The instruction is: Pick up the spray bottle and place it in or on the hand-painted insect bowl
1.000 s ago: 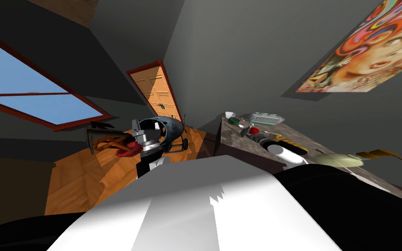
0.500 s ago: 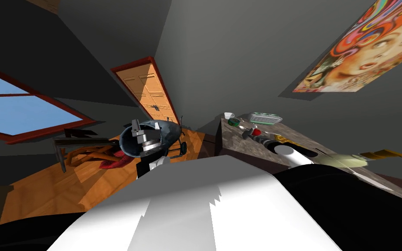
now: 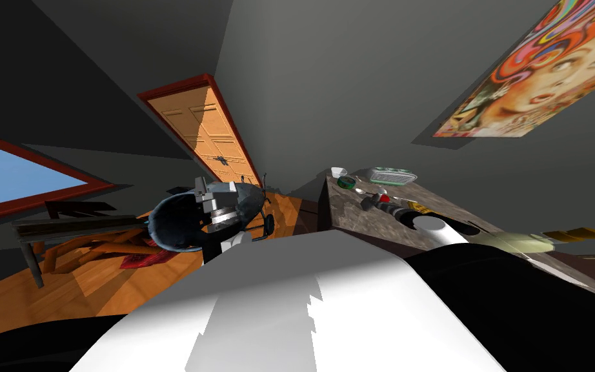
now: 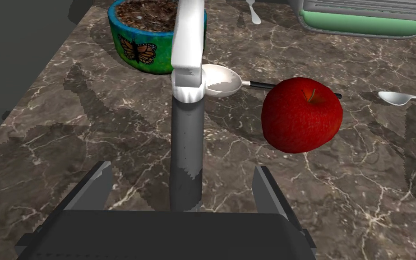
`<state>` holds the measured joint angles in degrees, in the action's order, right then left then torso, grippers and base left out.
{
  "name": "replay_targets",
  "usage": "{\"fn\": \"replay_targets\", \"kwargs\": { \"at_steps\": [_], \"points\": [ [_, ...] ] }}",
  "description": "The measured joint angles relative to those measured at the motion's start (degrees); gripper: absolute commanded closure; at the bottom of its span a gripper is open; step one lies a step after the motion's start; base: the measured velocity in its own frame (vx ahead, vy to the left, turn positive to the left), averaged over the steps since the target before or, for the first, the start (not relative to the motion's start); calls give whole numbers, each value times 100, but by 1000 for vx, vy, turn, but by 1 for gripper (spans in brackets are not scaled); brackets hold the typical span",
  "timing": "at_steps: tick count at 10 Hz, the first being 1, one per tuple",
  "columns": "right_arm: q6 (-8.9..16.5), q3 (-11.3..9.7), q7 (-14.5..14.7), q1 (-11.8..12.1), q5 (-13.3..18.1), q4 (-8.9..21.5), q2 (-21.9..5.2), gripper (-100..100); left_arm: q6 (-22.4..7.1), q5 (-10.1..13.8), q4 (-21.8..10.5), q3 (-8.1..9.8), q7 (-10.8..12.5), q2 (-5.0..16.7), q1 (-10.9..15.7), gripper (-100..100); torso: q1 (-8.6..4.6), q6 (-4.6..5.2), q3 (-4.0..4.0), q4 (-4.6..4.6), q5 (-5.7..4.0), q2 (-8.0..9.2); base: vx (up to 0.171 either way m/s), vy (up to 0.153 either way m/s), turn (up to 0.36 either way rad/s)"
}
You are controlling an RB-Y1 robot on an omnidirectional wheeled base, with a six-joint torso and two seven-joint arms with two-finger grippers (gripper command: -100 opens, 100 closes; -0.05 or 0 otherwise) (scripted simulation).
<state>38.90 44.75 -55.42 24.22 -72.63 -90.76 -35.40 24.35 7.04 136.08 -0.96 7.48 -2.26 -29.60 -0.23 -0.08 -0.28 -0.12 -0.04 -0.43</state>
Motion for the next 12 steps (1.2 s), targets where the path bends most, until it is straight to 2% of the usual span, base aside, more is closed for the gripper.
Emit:
{"fn": "replay_targets", "kwargs": {
  "at_steps": [1, 3, 5, 6, 8, 9, 11, 12],
  "points": [
    [-2, -1, 0, -1, 2, -1, 0, -100, 0, 0, 0, 0, 0, 0, 0, 0, 0, 1, 12, 5, 0, 19, -90, -24, -16],
    [-164, -165, 40, -340, 237, 308, -20, -100, -1, 0, -1, 0, 0, 0, 2, 0, -12, 2, 43, 17, -3, 73, -104, -23, -2],
    [-184, -177, 25, -618, 289, 572, -29, -100, 0, 0, -1, 0, 0, 0, 1, 0, -6, 2, 29, 12, -2, 47, -48, -13, -9],
    [-272, -278, 64, -792, 414, 741, -49, -100, 0, 0, -1, 0, 0, 0, 2, 0, -9, 2, 34, 14, -2, 59, -108, -31, -5],
    [-380, -349, 159, -1139, 476, 1117, -68, -100, -1, 0, -1, 0, 0, 0, 1, 0, -10, 2, 37, 15, -3, 60, -44, -10, 2],
    [-382, -353, 137, -1272, 507, 1247, -55, -100, 0, 0, -1, 0, 0, 0, 1, 0, -4, 2, 29, 12, -1, 47, -93, -25, -18],
    [-543, -522, 131, -1610, 785, 1519, -67, -100, -1, 0, -1, 0, 0, 0, 2, 0, -8, 3, 45, 18, -2, 76, -100, -14, -2],
    [-558, -525, 149, -1760, 788, 1654, -80, -100, -1, 0, -1, 0, 0, 0, 1, 0, -5, 3, 39, 16, -1, 63, -10, -8, -3]
  ]
}}
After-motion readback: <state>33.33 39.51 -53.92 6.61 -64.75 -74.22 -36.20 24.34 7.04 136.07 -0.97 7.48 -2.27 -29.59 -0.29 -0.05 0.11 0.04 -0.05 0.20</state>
